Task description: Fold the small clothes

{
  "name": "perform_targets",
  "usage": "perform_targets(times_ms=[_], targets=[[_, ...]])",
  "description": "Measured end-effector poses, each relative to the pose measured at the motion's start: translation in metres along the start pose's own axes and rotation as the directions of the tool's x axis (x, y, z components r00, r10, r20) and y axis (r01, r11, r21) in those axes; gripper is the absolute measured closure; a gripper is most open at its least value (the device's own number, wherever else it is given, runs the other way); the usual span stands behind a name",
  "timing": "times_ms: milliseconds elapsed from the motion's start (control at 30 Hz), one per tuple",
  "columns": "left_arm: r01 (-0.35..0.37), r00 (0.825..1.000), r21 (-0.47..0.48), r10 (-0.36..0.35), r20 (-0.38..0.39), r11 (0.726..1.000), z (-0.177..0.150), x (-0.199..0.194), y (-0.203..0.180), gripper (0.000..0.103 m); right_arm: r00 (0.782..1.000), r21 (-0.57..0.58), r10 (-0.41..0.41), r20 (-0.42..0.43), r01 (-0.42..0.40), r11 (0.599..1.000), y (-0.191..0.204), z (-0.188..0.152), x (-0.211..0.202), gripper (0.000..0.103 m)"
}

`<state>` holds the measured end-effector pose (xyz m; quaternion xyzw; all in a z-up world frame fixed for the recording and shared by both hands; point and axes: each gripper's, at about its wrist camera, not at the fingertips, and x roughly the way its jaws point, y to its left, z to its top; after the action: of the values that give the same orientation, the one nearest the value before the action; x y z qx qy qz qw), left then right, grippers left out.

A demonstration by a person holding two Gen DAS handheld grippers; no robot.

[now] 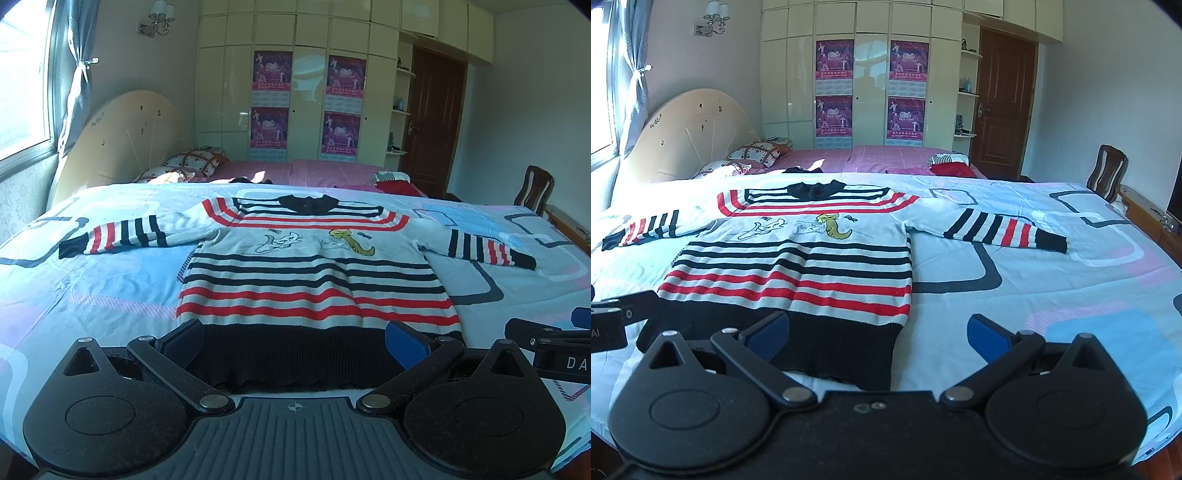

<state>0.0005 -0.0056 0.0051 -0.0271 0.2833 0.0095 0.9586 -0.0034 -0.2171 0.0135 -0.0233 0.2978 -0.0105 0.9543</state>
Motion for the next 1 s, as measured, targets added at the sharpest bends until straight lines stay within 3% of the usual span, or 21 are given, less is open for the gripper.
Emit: perform_targets(times_ms=[1000], targets=[[-0.011,1.0,0.008,0.011,0.0,1.0,-0.0007,0.0016,-0.0025,0.0,1.0,-0.002,0.0,0.007,0.0,1.0,0.0031,0.0016,0.0009,0.0]])
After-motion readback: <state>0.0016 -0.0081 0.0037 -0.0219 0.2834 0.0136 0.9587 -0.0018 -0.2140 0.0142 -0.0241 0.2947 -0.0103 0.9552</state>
